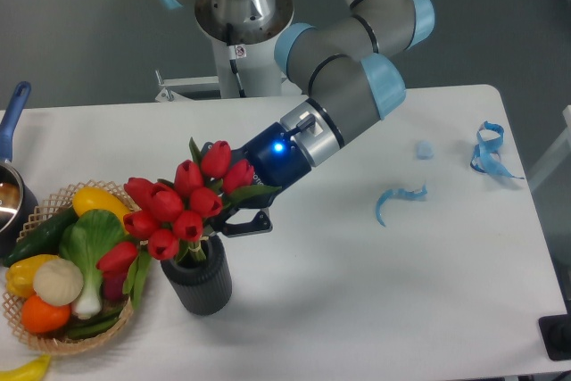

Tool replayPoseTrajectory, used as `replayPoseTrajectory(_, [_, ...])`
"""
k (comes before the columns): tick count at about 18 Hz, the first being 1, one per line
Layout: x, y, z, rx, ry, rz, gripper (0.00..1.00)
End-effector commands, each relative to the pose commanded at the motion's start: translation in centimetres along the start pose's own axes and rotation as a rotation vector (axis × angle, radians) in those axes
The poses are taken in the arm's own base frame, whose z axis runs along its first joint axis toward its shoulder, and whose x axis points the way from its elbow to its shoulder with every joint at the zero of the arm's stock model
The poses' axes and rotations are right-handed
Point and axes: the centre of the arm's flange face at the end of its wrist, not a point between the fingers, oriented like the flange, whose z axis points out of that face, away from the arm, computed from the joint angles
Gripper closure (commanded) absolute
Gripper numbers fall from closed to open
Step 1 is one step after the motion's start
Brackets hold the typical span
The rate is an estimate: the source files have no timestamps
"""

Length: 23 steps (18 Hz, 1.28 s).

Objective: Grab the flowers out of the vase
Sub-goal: 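Lift the gripped tulips up out of the black vase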

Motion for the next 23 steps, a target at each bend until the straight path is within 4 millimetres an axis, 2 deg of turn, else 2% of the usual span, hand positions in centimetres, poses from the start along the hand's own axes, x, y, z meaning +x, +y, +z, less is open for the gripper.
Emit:
replayPoseTrajectory(6, [0.6,-2.2,-1.1,0.034,-0.001,-0.044,0.67])
replayPoseTrajectory(12, [0.9,-3.1,-1.8,0.055,0.003,-0.073,0.67])
replayPoseTrajectory(23, [0.4,-6.9,-5.0,0.128,-0.003,-0.063,0.67])
